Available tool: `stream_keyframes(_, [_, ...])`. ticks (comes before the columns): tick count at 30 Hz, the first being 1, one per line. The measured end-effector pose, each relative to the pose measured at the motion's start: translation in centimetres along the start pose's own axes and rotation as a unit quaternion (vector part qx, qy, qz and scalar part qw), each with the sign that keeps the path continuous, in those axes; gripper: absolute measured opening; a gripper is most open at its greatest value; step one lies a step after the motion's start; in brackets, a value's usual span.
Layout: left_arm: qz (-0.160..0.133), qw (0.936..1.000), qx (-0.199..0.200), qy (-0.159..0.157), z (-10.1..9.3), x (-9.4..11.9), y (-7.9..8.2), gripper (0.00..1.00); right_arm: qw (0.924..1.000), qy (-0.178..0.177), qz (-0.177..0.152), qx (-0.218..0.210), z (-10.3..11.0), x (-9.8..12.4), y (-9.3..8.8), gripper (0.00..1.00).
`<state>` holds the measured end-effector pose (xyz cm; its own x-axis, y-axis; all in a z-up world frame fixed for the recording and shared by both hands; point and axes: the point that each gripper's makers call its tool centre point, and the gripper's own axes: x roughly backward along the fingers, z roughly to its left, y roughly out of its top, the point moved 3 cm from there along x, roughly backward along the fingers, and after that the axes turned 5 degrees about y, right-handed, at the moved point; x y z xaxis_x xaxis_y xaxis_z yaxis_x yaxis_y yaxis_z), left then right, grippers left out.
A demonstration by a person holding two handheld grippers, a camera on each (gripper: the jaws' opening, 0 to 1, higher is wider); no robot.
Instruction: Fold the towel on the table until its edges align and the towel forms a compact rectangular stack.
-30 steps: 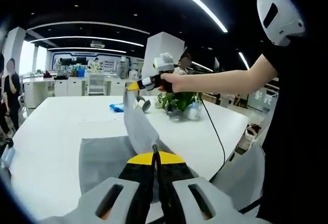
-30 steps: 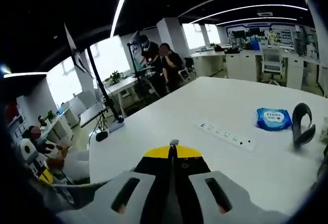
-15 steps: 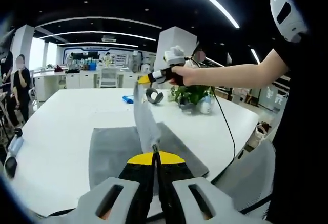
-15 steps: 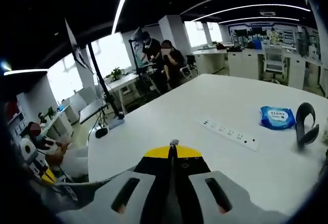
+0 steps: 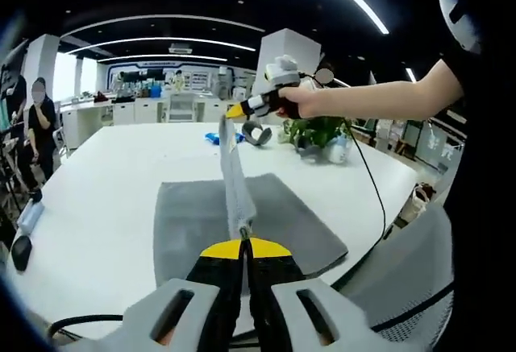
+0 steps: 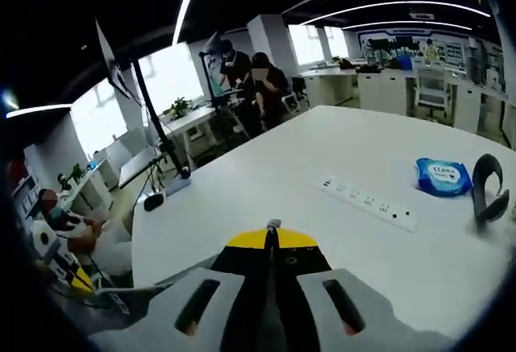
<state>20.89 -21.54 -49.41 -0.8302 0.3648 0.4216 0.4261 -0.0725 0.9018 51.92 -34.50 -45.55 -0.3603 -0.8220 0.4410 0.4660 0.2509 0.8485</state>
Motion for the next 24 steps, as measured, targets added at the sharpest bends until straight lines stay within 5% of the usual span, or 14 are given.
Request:
stream_keyframes(11, [0.029, 0.9992, 0.024, -0.012, 0.7, -1.2, -2.5, 0.01, 0.9996, 0.000, 0.027, -0.005, -0.6, -2.6, -1.7, 0.00])
stream_keyframes(19, [0.048, 0.9988, 0.003, 0.003, 1.9, -1.6, -2.9, 0.01, 0.9989, 0.003, 0.043, -0.020, -1.0, -4.8, -2.6, 0.00])
stream_keyframes(24, [0.052, 0.9978, 0.028, 0.029, 3.8, -1.5, -3.4, 0.01, 0.9982, 0.009, 0.047, -0.035, -1.0, -6.1, -2.9, 0.00])
